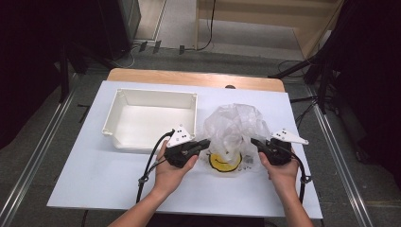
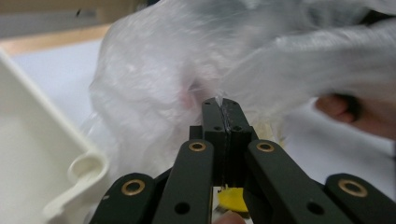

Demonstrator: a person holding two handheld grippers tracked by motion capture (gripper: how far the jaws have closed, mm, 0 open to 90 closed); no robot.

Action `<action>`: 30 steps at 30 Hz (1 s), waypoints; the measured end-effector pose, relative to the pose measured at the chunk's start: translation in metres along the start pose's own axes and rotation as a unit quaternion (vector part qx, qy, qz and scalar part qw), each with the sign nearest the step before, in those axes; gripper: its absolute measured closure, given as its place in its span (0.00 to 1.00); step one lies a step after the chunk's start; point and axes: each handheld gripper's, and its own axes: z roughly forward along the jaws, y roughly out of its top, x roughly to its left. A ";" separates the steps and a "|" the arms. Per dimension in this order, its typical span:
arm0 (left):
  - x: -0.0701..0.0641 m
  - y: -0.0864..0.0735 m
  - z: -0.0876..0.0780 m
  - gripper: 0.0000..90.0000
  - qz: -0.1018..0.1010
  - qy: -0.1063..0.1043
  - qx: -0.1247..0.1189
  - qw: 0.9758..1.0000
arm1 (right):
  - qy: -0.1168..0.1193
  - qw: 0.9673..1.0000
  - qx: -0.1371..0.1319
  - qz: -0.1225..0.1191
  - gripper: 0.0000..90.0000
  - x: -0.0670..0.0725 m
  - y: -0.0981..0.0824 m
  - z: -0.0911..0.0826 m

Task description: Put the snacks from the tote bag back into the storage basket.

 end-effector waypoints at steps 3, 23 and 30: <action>0.009 -0.012 0.011 1.00 -0.026 0.006 0.032 0.999 | -0.005 1.000 -0.005 0.008 0.96 -0.004 0.000 -0.004; 0.005 -0.034 0.018 0.90 -0.014 0.007 0.106 0.994 | -0.035 0.997 0.064 0.033 0.96 -0.024 -0.020 0.026; -0.013 -0.014 -0.010 0.33 0.049 0.016 0.060 0.997 | -0.033 0.999 0.024 0.015 0.96 -0.019 -0.013 0.010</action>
